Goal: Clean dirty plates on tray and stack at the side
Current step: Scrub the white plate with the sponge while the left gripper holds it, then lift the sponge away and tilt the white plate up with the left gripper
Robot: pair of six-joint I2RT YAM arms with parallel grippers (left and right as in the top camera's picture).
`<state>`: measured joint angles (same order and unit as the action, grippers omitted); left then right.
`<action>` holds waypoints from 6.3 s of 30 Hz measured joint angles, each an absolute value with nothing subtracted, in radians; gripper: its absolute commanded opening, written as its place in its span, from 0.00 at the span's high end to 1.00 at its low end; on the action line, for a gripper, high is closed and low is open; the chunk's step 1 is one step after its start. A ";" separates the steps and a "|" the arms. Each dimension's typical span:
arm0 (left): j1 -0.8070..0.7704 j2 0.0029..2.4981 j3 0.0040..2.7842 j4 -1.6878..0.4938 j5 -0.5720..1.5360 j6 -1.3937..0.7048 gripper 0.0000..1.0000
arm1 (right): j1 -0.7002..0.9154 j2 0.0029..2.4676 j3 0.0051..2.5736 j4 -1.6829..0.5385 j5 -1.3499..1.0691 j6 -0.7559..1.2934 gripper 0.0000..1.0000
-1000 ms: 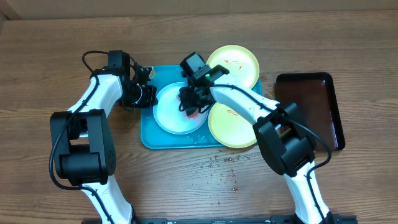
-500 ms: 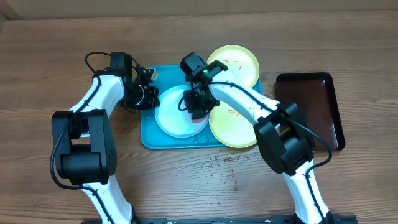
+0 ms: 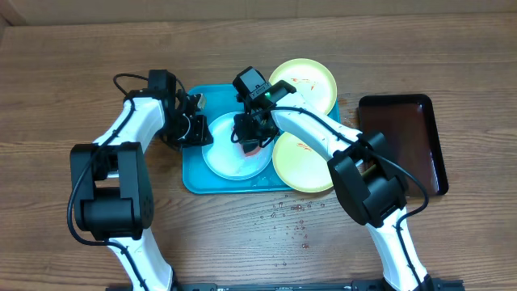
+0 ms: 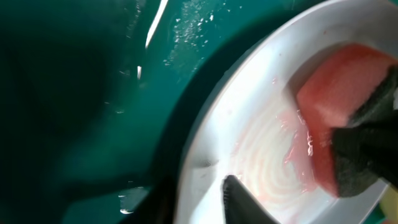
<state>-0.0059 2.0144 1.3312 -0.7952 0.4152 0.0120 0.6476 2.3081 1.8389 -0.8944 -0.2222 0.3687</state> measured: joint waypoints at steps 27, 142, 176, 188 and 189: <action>0.027 2.022 1.726 -1.310 0.373 -0.068 0.62 | 0.648 2.308 1.830 -0.836 -0.236 0.429 0.96; -0.024 1.820 1.067 -0.582 0.205 -0.368 0.95 | 0.688 2.317 1.839 -0.735 -0.357 0.263 0.96; -0.025 1.820 1.219 -0.721 0.175 -0.231 0.96 | 0.524 2.318 1.942 -1.025 -0.804 0.178 0.96; -0.035 1.788 1.372 -0.922 -0.036 -0.199 0.96 | 0.210 2.167 2.200 -1.335 -0.561 0.168 0.96; -0.043 1.771 1.377 -0.934 -0.070 -0.199 0.96 | 0.192 2.137 2.204 -1.357 -0.521 0.168 0.96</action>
<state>-0.0433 1.7706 1.3773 -0.9337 -0.0696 -0.1986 0.1917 2.1368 2.2040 -1.3567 -0.5213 0.1680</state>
